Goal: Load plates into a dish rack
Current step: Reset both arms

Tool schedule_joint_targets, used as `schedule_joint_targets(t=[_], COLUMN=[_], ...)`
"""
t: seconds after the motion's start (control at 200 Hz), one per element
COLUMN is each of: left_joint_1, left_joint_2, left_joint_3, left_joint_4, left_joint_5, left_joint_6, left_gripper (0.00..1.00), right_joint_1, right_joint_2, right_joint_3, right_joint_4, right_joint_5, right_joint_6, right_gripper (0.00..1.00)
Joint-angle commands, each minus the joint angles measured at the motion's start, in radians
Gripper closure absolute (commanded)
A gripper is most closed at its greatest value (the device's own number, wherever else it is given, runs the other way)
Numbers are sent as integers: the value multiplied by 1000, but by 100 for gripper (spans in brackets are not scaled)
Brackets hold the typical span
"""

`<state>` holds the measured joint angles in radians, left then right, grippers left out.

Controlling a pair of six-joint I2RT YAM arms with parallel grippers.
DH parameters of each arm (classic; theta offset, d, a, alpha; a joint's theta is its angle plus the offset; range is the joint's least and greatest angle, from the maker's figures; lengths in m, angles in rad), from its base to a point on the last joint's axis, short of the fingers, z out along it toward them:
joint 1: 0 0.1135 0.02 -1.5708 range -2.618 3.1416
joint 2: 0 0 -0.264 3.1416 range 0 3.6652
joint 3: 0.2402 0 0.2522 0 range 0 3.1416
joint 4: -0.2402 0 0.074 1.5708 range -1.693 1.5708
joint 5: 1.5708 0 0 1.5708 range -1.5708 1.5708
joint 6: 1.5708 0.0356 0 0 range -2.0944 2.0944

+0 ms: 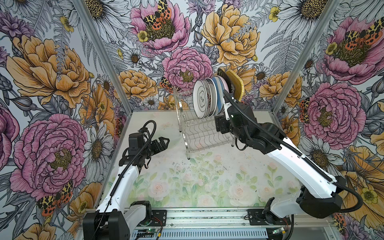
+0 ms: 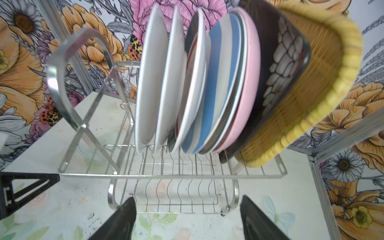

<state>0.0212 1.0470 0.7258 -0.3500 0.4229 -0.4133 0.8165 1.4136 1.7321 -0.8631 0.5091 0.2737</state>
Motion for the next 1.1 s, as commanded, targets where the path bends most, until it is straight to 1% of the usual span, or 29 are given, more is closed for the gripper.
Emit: schedule_joint_targets(t=[0.0, 0.21, 0.3, 0.45, 0.57, 0.671, 0.816, 1.011, 1.096], left_joint_1=[-15, -29, -32, -41, -44, -29, -2, -1, -1], left_joint_2=[-33, -27, -32, -44, -36, -23, 8, 68, 101], left_joint_3=[14, 11, 2, -31, -45, -65, -78, -129, -151], left_joint_4=[40, 60, 69, 140, 190, 240, 283, 443, 519], left_joint_5=[-78, -158, -194, -239, -289, -303, -335, -381, -396], left_joint_6=[47, 90, 106, 126, 147, 156, 190, 243, 270], left_gripper=[1, 1, 1, 1, 1, 1, 1, 1, 1], right_joint_1=[-62, -183, -257, -393, -495, -561, -656, -756, -795], right_joint_2=[-68, -204, -250, -297, -299, -299, -288, -227, -206], right_joint_3=[-110, -355, -447, -589, -688, -767, -878, -971, -1034], right_joint_4=[57, 148, 190, 284, 367, 464, 612, 775, 897], right_joint_5=[-69, -134, -176, -275, -338, -364, -410, -417, -423], right_joint_6=[46, 39, 24, -5, -37, -64, -79, -126, -141], right_gripper=[21, 15, 12, 10, 6, 1, 1, 1, 1])
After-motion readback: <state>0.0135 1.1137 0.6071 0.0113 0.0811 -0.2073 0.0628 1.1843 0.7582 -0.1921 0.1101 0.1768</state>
